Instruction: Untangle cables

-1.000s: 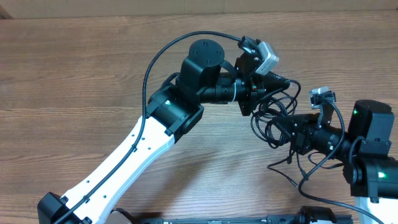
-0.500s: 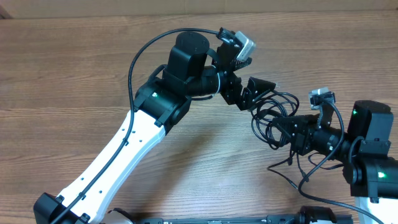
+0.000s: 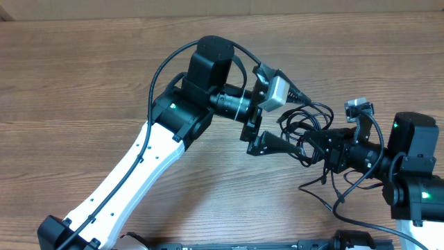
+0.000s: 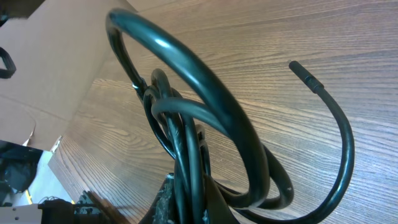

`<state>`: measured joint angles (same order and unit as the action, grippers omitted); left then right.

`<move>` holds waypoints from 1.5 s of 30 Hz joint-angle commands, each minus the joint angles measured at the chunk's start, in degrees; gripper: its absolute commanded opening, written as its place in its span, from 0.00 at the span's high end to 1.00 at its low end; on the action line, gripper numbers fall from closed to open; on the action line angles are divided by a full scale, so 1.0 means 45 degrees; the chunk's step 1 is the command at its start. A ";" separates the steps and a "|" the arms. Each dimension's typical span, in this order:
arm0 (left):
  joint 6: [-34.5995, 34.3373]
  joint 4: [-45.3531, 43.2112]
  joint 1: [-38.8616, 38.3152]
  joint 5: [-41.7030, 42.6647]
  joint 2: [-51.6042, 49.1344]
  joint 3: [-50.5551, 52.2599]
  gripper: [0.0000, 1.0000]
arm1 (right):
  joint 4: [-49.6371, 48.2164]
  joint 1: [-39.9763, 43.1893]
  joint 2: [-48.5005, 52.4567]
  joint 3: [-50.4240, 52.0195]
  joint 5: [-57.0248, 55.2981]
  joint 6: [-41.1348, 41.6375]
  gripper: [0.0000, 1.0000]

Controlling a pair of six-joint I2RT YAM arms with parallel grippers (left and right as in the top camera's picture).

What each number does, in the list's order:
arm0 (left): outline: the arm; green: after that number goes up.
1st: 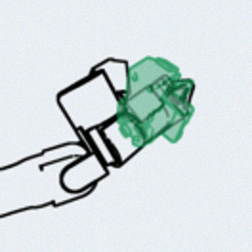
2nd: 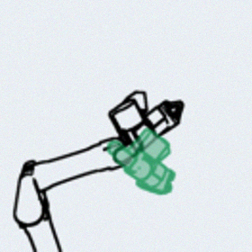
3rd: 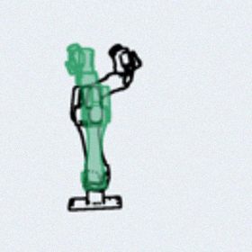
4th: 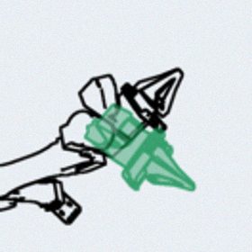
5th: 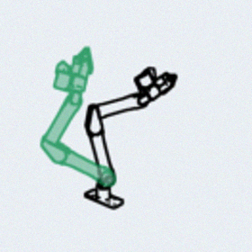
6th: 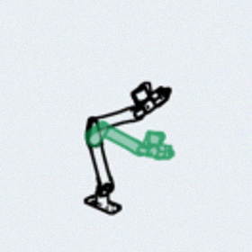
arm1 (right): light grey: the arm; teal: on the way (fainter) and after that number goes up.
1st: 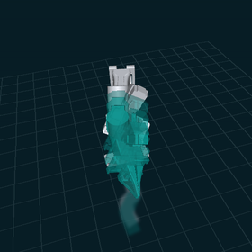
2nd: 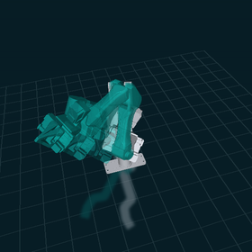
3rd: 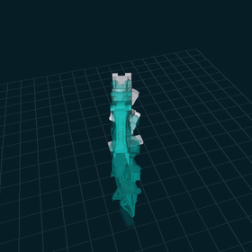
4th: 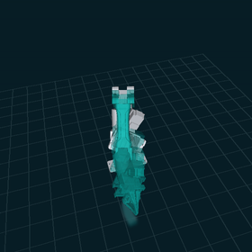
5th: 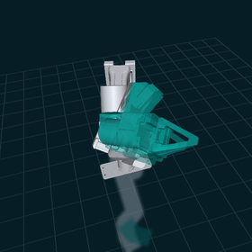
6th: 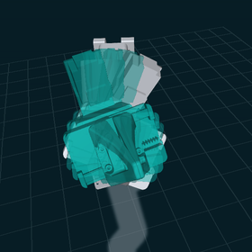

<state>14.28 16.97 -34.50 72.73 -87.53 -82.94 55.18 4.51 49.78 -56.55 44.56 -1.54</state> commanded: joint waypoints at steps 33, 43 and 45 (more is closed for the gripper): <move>0.1297 0.1409 -0.1564 -0.5610 -0.0865 -0.0180 0.22 | 0.0301 -0.0005 -0.0058 0.0053 0.1020 -0.0729 0.96; 0.1171 0.1190 -0.1564 -0.5149 -0.0865 -0.0180 0.85 | 0.0311 -0.0005 -0.0058 0.0053 0.1020 -0.0729 0.96; 0.1064 0.1166 -0.1564 -0.5149 -0.0865 -0.0180 0.89 | 0.0330 -0.0005 -0.0058 0.0053 0.1020 -0.0733 0.96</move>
<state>19.77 22.50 -41.23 47.79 -91.00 -83.00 57.08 4.49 49.78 -56.55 47.94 -4.51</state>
